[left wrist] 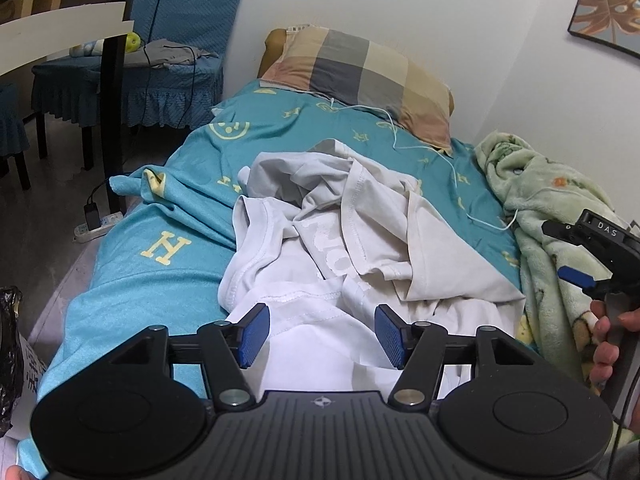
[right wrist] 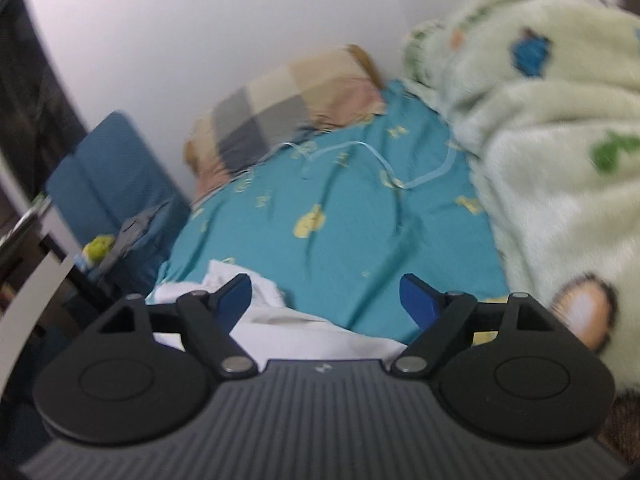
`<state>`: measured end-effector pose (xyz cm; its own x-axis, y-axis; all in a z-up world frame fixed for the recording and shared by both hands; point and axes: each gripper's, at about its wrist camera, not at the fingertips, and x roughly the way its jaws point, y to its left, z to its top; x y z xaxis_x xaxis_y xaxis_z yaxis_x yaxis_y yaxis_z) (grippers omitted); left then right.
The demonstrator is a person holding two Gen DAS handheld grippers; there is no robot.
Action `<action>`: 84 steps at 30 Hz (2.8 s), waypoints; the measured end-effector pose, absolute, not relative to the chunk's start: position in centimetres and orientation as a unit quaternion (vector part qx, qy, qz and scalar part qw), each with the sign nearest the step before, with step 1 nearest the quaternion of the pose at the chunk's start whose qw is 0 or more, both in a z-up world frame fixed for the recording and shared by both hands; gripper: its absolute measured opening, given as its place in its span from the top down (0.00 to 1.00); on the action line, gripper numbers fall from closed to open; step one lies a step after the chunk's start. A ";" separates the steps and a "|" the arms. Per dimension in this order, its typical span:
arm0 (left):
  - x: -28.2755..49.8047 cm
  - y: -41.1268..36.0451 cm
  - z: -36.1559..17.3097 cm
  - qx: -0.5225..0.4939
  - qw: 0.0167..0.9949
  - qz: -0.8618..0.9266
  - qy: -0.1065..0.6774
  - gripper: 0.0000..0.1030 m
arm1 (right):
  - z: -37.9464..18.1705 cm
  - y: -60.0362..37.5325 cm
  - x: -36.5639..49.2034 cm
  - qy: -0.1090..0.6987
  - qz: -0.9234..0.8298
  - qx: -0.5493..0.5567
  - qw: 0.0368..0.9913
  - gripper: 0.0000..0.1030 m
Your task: Fold clothes
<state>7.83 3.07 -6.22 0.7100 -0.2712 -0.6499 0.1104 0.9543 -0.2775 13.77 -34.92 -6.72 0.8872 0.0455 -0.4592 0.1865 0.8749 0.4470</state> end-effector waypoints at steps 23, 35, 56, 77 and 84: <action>8.1 2.9 -6.6 -0.109 0.914 -0.112 0.376 0.39 | -9.2 -37.6 17.7 0.280 -0.144 0.217 0.924 0.98; 9.1 2.4 -7.7 -0.108 0.907 -0.118 0.389 0.37 | -10.4 -30.4 18.3 0.338 0.085 0.195 0.917 0.79; 8.4 2.2 -6.7 -0.125 0.917 -0.147 0.349 0.37 | -8.5 -34.1 17.4 0.258 -0.062 0.189 0.945 0.94; 11.6 -0.9 -9.7 -0.067 0.913 -0.196 0.352 0.58 | -4.1 -33.3 10.4 0.281 0.018 0.170 0.944 0.20; 10.6 -2.2 -9.7 -0.026 0.922 -0.201 0.329 0.99 | -7.4 -31.2 13.3 0.359 0.071 0.214 0.906 0.20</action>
